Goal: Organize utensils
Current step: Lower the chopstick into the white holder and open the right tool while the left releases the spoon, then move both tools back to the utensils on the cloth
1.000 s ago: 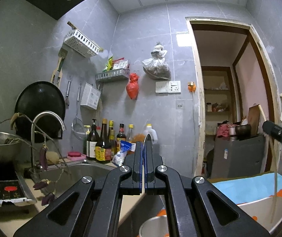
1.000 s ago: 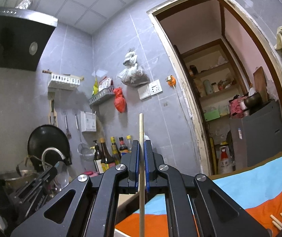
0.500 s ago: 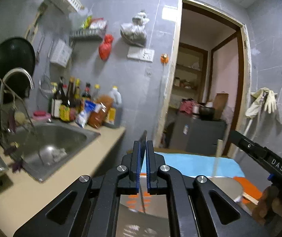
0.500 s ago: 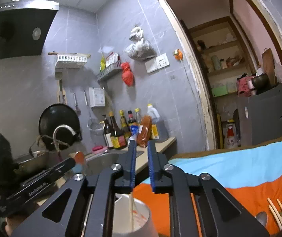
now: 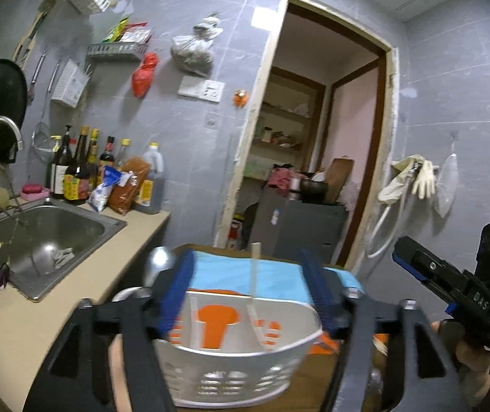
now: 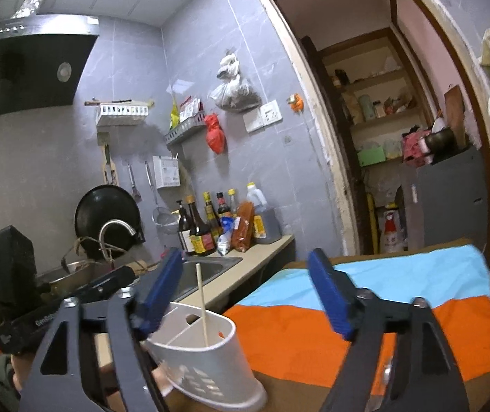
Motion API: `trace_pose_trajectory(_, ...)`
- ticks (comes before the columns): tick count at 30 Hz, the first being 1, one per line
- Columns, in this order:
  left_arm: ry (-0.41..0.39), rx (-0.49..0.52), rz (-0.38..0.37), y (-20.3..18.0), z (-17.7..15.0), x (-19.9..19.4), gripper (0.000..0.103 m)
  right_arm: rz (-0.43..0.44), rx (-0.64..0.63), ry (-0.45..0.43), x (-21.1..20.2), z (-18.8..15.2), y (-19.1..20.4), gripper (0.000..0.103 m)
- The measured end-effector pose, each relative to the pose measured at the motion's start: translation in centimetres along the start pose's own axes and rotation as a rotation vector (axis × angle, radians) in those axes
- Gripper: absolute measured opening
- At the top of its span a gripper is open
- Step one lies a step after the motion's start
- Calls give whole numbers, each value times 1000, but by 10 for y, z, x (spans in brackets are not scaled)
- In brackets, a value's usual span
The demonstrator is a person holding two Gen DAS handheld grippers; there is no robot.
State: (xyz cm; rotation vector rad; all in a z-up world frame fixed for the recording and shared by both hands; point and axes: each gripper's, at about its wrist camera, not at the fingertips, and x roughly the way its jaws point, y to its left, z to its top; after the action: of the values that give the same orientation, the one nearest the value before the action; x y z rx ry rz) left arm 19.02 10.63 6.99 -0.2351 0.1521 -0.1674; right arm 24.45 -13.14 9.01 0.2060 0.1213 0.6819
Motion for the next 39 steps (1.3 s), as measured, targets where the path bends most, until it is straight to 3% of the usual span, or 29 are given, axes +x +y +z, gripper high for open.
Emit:
trace_pose_trajectory(2, -16, 9, -11, -14, 1, -4, 82, -15, -18, -21, -15, 4, -3, 92)
trace_pose_trajectory(3, -21, 19, -11, -21, 1, -6, 84, -24, -27, -34, -24, 6, -5, 101)
trace_pose_trajectory(7, -49, 62, -5, -50, -2, -9, 97, -62, -67, -77, -57, 13, -12, 103)
trace_pose_trajectory(19, -87, 178, -22, -126, -37, -7, 100, -150, -189, -101, -116, 9, -35, 103)
trace_pose_trajectory(22, -42, 169, -32, -133, -45, 3, 100, -166, -185, -74, -121, 5, -49, 103)
trace_pose_trajectory(36, 321, 123, -82, -150, -89, 80, 98, -254, -74, 156, -102, -33, -133, 100)
trace_pose_trajectory(39, 394, 139, -105, -153, -96, 100, 77, -270, -39, 240, -88, -42, -150, 88)
